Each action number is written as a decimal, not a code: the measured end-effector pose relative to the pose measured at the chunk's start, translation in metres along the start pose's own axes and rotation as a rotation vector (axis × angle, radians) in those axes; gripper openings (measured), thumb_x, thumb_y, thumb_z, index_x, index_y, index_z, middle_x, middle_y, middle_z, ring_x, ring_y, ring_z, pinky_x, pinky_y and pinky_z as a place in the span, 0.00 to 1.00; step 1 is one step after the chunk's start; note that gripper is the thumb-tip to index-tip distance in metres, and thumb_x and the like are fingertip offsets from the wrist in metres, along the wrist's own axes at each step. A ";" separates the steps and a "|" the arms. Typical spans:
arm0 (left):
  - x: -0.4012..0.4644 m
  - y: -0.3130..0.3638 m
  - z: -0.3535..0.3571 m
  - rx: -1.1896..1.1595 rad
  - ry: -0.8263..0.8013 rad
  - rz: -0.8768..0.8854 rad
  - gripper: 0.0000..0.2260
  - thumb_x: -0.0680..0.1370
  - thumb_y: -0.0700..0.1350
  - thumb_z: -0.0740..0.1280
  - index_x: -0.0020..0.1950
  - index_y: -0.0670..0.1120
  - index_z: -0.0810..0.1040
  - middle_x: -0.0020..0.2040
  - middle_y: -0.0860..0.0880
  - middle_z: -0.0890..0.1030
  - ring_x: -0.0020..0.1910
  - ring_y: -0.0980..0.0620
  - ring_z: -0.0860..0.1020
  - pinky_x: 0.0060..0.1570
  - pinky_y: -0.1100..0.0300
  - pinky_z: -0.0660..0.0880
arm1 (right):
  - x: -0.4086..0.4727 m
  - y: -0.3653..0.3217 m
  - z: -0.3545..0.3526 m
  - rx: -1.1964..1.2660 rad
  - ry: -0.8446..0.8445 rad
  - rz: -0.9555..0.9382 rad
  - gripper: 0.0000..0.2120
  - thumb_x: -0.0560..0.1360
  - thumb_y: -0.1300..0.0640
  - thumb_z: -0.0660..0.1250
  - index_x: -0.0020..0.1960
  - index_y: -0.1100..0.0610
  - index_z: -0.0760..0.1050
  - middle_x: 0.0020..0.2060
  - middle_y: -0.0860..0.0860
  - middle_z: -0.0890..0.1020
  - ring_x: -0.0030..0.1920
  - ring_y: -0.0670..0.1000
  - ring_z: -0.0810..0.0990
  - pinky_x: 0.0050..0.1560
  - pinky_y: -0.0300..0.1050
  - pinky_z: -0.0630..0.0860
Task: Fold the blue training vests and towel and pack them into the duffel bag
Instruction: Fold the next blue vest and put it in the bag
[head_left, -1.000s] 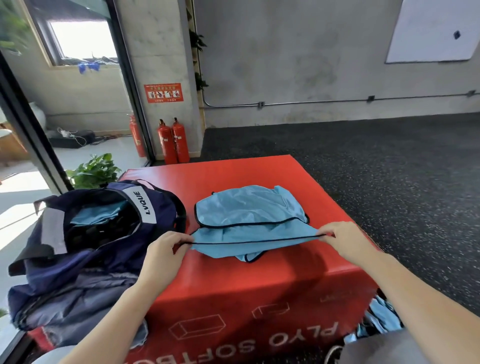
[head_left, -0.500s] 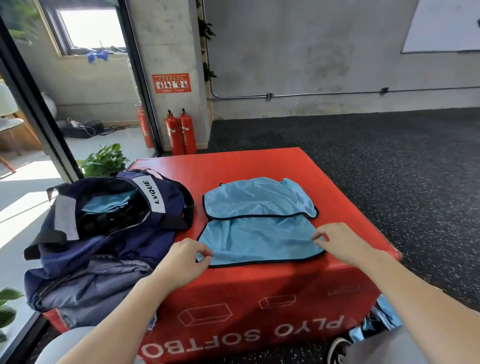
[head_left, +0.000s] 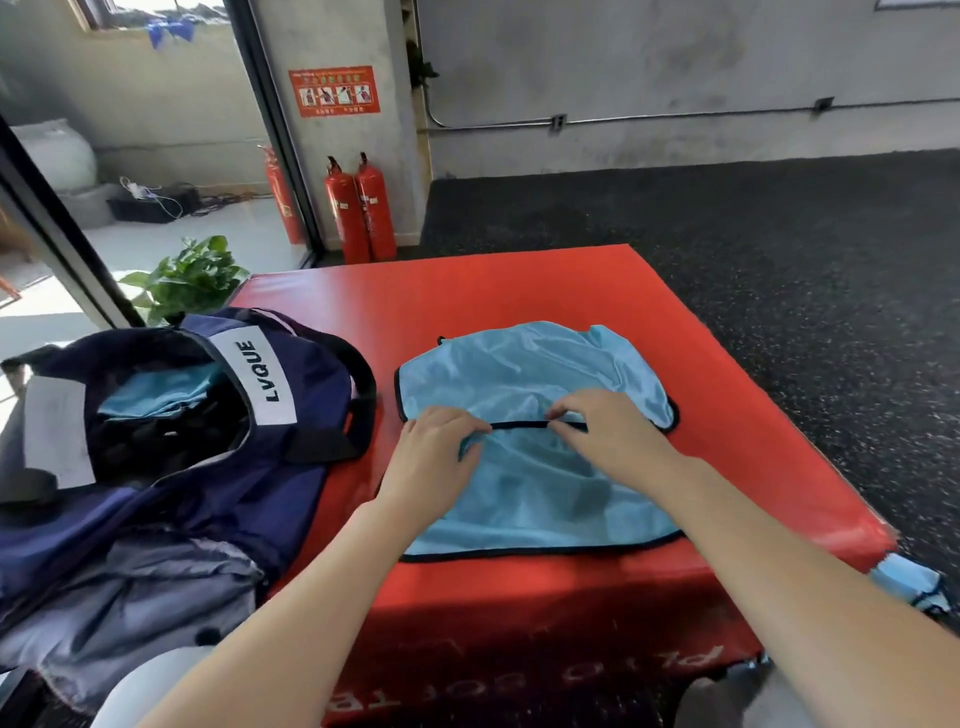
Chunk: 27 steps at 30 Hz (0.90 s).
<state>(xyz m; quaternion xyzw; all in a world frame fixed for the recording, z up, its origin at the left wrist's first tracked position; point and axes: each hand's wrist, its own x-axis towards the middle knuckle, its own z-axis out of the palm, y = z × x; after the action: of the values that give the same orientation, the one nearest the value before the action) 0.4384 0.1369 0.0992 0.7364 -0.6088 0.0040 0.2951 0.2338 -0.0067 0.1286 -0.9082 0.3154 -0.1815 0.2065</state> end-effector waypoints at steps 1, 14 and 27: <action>0.004 -0.002 0.003 0.013 -0.002 0.004 0.10 0.78 0.43 0.69 0.57 0.52 0.83 0.54 0.57 0.81 0.58 0.51 0.76 0.60 0.50 0.72 | 0.008 0.000 0.003 -0.012 -0.014 -0.015 0.08 0.79 0.54 0.70 0.57 0.51 0.83 0.51 0.45 0.83 0.53 0.46 0.79 0.55 0.42 0.73; 0.037 -0.026 0.005 0.085 0.025 0.022 0.08 0.79 0.44 0.69 0.55 0.51 0.84 0.48 0.56 0.85 0.52 0.50 0.80 0.56 0.49 0.72 | 0.051 0.012 0.025 -0.060 -0.191 -0.004 0.19 0.72 0.35 0.71 0.57 0.46 0.81 0.52 0.44 0.81 0.55 0.47 0.79 0.57 0.47 0.76; 0.025 -0.006 -0.007 -0.226 0.034 -0.141 0.10 0.82 0.43 0.65 0.60 0.53 0.81 0.48 0.56 0.81 0.44 0.60 0.76 0.48 0.67 0.70 | 0.041 -0.016 0.042 -0.037 0.006 -0.132 0.15 0.74 0.44 0.73 0.56 0.51 0.82 0.48 0.45 0.81 0.51 0.49 0.78 0.53 0.46 0.75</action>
<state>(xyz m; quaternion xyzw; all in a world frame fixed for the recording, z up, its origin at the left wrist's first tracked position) 0.4526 0.1181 0.1117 0.7391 -0.5472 -0.0728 0.3861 0.2909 -0.0112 0.1089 -0.9303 0.2585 -0.1914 0.1761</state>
